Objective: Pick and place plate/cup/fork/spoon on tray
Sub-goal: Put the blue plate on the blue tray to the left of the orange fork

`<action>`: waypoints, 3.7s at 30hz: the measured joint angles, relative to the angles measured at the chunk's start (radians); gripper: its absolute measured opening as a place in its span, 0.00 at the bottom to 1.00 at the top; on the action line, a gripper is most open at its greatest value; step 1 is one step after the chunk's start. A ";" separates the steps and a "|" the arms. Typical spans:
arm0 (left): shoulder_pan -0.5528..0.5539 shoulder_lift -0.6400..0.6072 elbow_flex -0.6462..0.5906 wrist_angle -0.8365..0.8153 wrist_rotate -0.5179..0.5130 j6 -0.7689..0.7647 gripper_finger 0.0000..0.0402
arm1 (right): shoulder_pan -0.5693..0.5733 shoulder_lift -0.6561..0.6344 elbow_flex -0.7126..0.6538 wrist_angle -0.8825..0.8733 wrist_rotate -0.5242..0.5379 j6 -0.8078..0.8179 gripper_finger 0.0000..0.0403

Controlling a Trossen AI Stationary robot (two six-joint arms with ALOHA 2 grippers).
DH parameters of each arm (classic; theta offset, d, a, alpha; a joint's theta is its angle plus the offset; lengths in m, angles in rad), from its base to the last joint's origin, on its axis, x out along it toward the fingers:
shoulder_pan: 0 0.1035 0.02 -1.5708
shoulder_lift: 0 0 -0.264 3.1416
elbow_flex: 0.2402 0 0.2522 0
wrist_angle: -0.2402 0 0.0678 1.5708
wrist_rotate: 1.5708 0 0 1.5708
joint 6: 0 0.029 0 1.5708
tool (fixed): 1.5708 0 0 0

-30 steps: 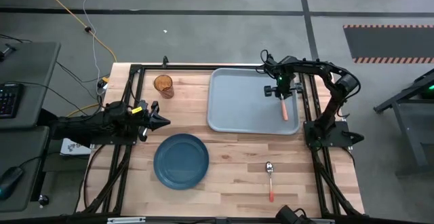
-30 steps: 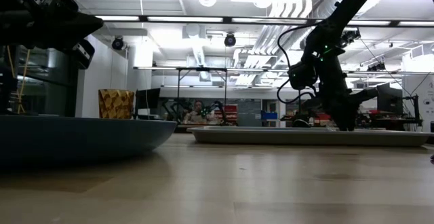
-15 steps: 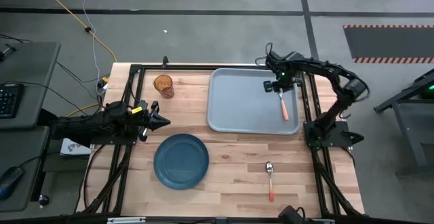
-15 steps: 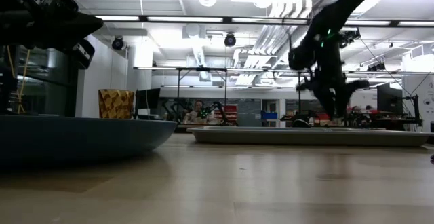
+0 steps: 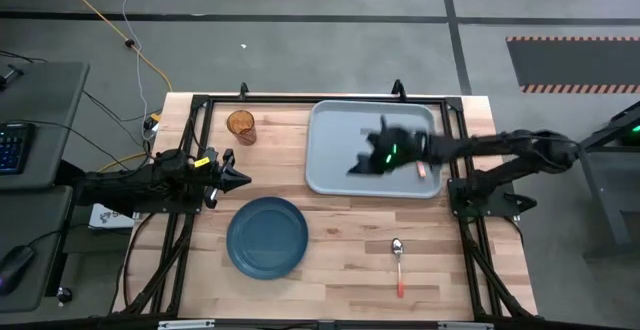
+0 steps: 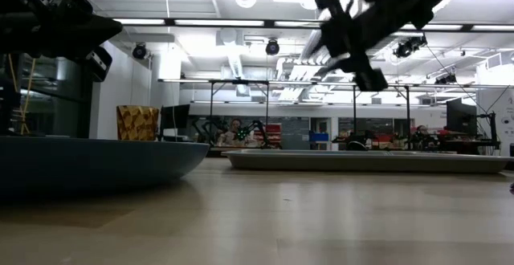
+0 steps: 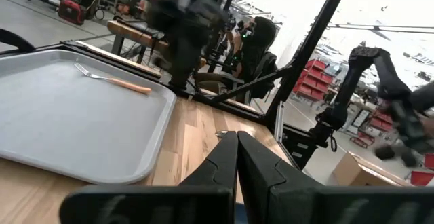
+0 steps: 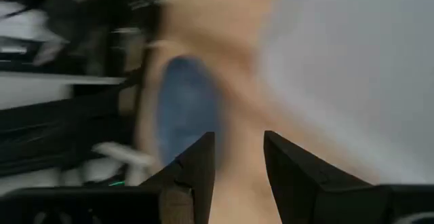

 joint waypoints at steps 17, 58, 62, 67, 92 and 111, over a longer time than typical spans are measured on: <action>0.000 0.000 0.000 0.000 0.000 0.000 0.00 | 0.284 0.620 0.429 -0.049 0.096 0.165 0.29; 0.000 0.000 0.000 0.000 0.000 0.000 0.00 | 0.279 0.790 0.567 -0.006 0.076 0.197 0.08; 0.000 0.000 0.000 0.000 0.000 0.000 0.00 | 0.261 0.769 0.565 -0.009 0.015 0.176 0.03; 0.000 0.000 0.000 0.000 0.000 0.000 0.00 | 0.230 0.630 0.564 -0.067 -0.076 0.027 0.01; 0.000 0.000 0.000 0.000 0.000 0.000 0.00 | 0.125 -0.457 -0.296 -0.648 0.644 0.645 0.00; 0.000 0.000 0.000 0.000 0.000 0.000 0.00 | -0.200 -0.430 -0.302 -0.666 0.436 0.374 0.00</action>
